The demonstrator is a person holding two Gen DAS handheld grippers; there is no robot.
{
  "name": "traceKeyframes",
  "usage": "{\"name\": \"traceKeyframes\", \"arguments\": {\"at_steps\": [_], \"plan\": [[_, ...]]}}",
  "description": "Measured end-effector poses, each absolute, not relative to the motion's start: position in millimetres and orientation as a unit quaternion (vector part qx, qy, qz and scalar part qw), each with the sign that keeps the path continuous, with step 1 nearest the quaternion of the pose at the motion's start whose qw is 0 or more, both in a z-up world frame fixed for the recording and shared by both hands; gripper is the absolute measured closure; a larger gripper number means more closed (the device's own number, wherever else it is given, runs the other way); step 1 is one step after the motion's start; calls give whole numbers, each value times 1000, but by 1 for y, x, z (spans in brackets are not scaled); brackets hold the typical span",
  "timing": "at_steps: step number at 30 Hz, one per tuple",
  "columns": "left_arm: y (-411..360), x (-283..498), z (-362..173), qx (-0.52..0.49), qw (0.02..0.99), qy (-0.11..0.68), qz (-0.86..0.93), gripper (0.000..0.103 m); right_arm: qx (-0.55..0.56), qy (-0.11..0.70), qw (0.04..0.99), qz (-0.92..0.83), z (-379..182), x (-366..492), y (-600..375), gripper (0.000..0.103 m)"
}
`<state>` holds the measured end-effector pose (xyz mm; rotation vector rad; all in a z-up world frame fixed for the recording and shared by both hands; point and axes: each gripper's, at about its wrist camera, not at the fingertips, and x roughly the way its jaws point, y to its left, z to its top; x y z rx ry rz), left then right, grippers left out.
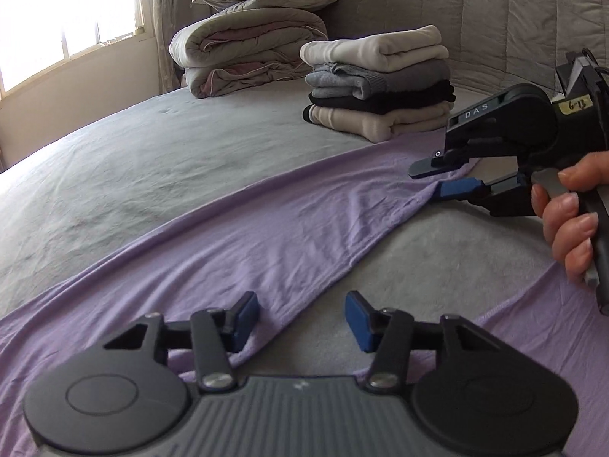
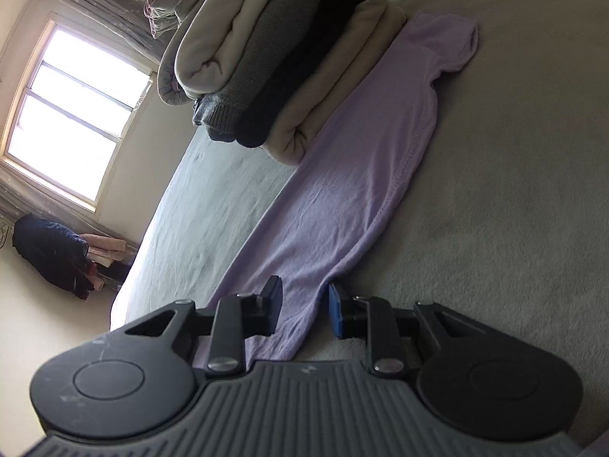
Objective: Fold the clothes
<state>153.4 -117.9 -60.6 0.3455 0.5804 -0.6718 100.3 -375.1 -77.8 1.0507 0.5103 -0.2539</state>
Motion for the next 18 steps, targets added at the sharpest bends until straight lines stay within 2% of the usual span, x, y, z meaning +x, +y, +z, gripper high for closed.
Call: {"name": "traceKeyframes", "arguments": {"at_steps": [4, 6, 7, 8, 13, 18], "plan": [[-128, 163, -63, 148, 893, 282, -319, 53, 499, 235, 825, -118, -81, 98, -383, 79], [-129, 163, -60, 144, 893, 285, -318, 79, 489, 241, 829, -122, -80, 98, -384, 87], [-129, 163, -59, 143, 893, 287, -318, 100, 484, 244, 831, -124, -79, 98, -384, 91], [-129, 163, -57, 141, 892, 288, -317, 100, 478, 247, 833, -127, -79, 98, -384, 103], [-128, 152, -51, 153, 883, 291, -337, 100, 430, 249, 857, -134, -70, 83, -381, 103], [-131, 144, -55, 182, 878, 287, -336, 98, 457, 229, 849, -136, -72, 78, -399, 102]]}}
